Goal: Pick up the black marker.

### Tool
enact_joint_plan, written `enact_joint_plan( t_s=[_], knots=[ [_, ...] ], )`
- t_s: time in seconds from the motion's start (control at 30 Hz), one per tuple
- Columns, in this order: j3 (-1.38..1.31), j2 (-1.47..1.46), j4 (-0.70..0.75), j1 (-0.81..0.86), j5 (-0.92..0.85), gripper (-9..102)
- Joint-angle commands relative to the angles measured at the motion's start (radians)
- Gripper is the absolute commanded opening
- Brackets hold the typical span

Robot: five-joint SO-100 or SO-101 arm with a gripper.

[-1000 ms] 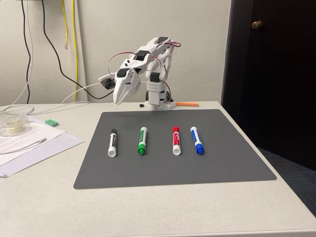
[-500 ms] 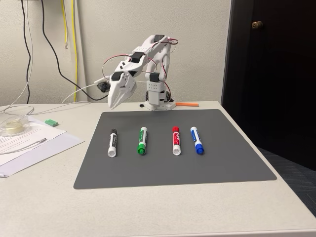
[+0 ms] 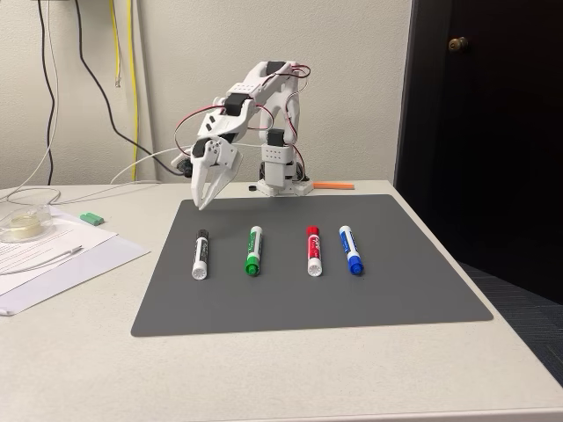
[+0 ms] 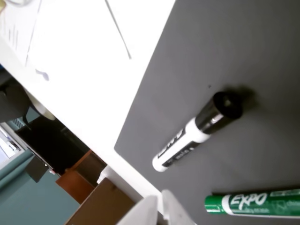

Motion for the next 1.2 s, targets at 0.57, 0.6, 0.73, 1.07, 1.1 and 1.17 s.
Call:
enact_joint_plan(
  t_s=[0.57,0.6,0.73,1.07,1.1,1.17],
  knots=[
    [-0.265,-0.232,0.284,-0.049,0.333,8],
    [-0.265,-0.232,0.288,-0.052,0.333,11],
    [-0.265,-0.224,0.293,-0.061,0.325,23],
    [-0.255,-0.265,0.230,-0.063,0.278,26],
    [-0.255,-0.275,0.218,-0.063,0.273,26],
    [-0.255,-0.291,0.193,-0.074,0.278,26]
  ],
)
